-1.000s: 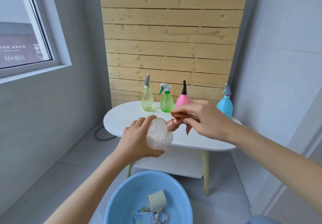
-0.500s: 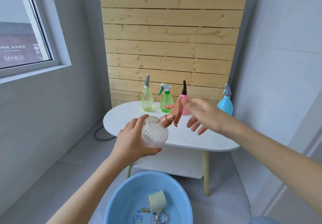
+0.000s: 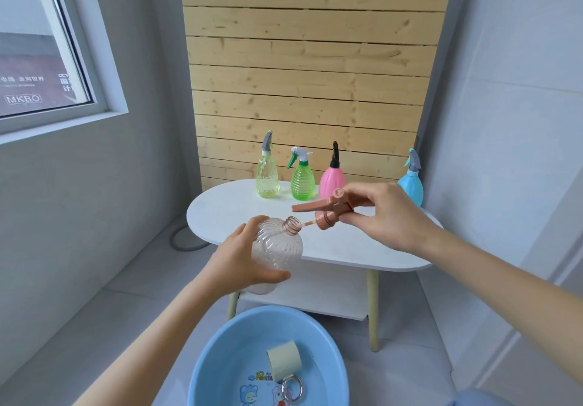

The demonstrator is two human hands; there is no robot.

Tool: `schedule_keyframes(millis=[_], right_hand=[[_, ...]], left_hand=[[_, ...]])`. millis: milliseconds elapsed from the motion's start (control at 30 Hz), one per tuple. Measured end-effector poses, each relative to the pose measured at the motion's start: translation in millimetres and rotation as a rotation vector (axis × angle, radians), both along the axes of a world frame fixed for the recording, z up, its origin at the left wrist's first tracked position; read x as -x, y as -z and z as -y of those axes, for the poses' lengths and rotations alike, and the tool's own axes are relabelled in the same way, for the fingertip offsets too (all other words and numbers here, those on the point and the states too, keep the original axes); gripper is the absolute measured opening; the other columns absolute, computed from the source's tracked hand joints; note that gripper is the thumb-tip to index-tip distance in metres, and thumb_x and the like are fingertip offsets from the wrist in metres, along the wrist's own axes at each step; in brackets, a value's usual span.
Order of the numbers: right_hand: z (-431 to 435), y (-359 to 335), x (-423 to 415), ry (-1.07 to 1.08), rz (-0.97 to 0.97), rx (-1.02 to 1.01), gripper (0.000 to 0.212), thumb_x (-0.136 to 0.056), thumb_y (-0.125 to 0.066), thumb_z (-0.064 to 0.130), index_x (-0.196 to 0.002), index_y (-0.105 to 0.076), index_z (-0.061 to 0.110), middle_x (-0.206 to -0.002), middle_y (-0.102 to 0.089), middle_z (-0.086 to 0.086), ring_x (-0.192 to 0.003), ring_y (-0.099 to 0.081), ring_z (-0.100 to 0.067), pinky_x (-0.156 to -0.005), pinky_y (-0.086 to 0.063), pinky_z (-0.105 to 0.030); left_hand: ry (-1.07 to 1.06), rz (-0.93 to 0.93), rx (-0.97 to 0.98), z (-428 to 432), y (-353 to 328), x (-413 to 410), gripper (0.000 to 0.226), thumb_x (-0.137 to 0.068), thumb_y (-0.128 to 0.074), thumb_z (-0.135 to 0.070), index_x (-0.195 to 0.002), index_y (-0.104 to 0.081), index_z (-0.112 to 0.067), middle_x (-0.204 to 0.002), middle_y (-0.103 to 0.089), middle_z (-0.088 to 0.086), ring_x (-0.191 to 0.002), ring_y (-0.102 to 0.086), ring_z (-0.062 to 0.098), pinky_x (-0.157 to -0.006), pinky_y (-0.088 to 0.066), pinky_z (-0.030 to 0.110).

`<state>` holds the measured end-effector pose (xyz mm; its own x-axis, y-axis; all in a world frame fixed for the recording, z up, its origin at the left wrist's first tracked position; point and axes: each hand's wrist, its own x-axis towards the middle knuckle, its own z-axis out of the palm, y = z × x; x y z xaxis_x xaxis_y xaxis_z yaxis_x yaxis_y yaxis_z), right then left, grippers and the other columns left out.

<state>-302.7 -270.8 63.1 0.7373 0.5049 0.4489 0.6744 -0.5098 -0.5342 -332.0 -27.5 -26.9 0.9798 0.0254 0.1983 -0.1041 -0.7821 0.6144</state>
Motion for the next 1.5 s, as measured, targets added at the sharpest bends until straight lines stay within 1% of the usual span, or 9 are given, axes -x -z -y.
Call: schedule_keyframes(millis=[100, 233, 400, 600, 800, 933, 1167, 1333, 1500], right_hand=[[12, -3, -6, 0.085, -0.056, -0.058, 0.032, -0.082, -0.071, 0.006, -0.092, -0.061, 0.034, -0.091, -0.073, 0.004, -0.089, -0.068, -0.009, -0.087, -0.047, -0.012], [27, -7, -17, 0.193, -0.167, -0.203, 0.033, -0.083, -0.069, 0.004, -0.098, -0.06, 0.032, -0.101, -0.073, -0.002, -0.094, -0.069, -0.015, -0.09, -0.052, -0.028], [35, -1, -23, 0.227, -0.281, -0.323, 0.036, -0.085, -0.069, 0.003, -0.116, -0.059, 0.017, -0.103, -0.071, -0.005, -0.092, -0.07, -0.016, -0.087, -0.056, -0.033], [41, 7, -30, 0.233, -0.326, -0.473, 0.027, -0.086, -0.065, -0.003, -0.105, -0.058, 0.013, -0.093, -0.069, -0.002, -0.08, -0.068, -0.012, -0.069, -0.059, -0.022], [48, 43, -56, 0.277, -0.557, -0.602, 0.037, -0.087, -0.064, -0.003, -0.121, -0.05, 0.007, -0.101, -0.07, -0.011, -0.08, -0.072, -0.025, -0.063, -0.061, -0.036], [45, 80, -88, 0.339, -0.77, -0.768, 0.036, -0.09, -0.06, -0.004, -0.123, -0.046, -0.002, -0.099, -0.067, -0.017, -0.068, -0.071, -0.024, -0.057, -0.059, -0.032], [10, 158, -153, 0.405, -1.016, -0.781, 0.016, -0.092, -0.054, -0.007, -0.104, -0.06, 0.001, -0.11, -0.068, -0.019, -0.077, -0.07, -0.025, -0.063, -0.06, -0.031], [-16, 185, -187, 0.373, -1.049, -0.815, 0.028, -0.092, -0.053, -0.009, -0.12, -0.056, -0.01, -0.12, -0.066, -0.01, -0.082, -0.069, -0.024, -0.061, -0.06, -0.029], [-31, 199, -206, 0.459, -0.989, -0.725, 0.014, -0.089, -0.061, -0.005, -0.103, -0.06, -0.006, -0.115, -0.066, -0.02, -0.085, -0.069, -0.028, -0.064, -0.059, -0.028]], left_hand=[[-0.019, -0.04, 0.088, -7, 9, -6, 0.101, -0.054, -0.086, -0.05, -0.137, -0.034, -0.026, -0.123, -0.052, -0.005, -0.109, -0.049, 0.011, -0.086, -0.037, 0.023], [-0.102, -0.073, 0.165, -13, 20, -13, 0.094, -0.059, -0.087, -0.043, -0.135, -0.036, -0.021, -0.118, -0.054, -0.001, -0.105, -0.051, 0.013, -0.084, -0.038, 0.024], [-0.167, -0.137, 0.146, -10, 28, -22, 0.097, -0.06, -0.086, -0.047, -0.137, -0.034, -0.019, -0.118, -0.054, 0.003, -0.11, -0.052, 0.018, -0.093, -0.042, 0.03], [-0.2, -0.199, 0.204, -7, 35, -33, 0.098, -0.058, -0.085, -0.051, -0.136, -0.035, -0.019, -0.121, -0.055, 0.004, -0.112, -0.052, 0.018, -0.096, -0.044, 0.035], [-0.183, -0.208, 0.294, -10, 44, -43, 0.091, -0.058, -0.086, -0.047, -0.131, -0.04, -0.019, -0.117, -0.056, 0.001, -0.106, -0.054, 0.016, -0.087, -0.043, 0.029], [-0.148, -0.24, 0.298, -17, 54, -50, 0.107, -0.034, -0.077, -0.068, -0.126, -0.04, -0.026, -0.114, -0.057, -0.003, -0.103, -0.056, 0.01, -0.084, -0.043, 0.025], [-0.069, -0.255, 0.388, -36, 98, -76, 0.102, -0.034, -0.08, -0.075, -0.123, -0.045, -0.038, -0.117, -0.06, -0.008, -0.108, -0.058, 0.005, -0.095, -0.048, 0.037], [-0.026, -0.272, 0.457, -43, 123, -86, 0.087, -0.042, -0.085, -0.064, -0.117, -0.046, -0.044, -0.111, -0.064, -0.014, -0.104, -0.061, 0.002, -0.094, -0.05, 0.033], [-0.001, -0.267, 0.472, -51, 139, -98, 0.085, -0.042, -0.084, -0.061, -0.116, -0.046, -0.044, -0.108, -0.065, -0.019, -0.103, -0.061, 0.0, -0.094, -0.049, 0.031]])
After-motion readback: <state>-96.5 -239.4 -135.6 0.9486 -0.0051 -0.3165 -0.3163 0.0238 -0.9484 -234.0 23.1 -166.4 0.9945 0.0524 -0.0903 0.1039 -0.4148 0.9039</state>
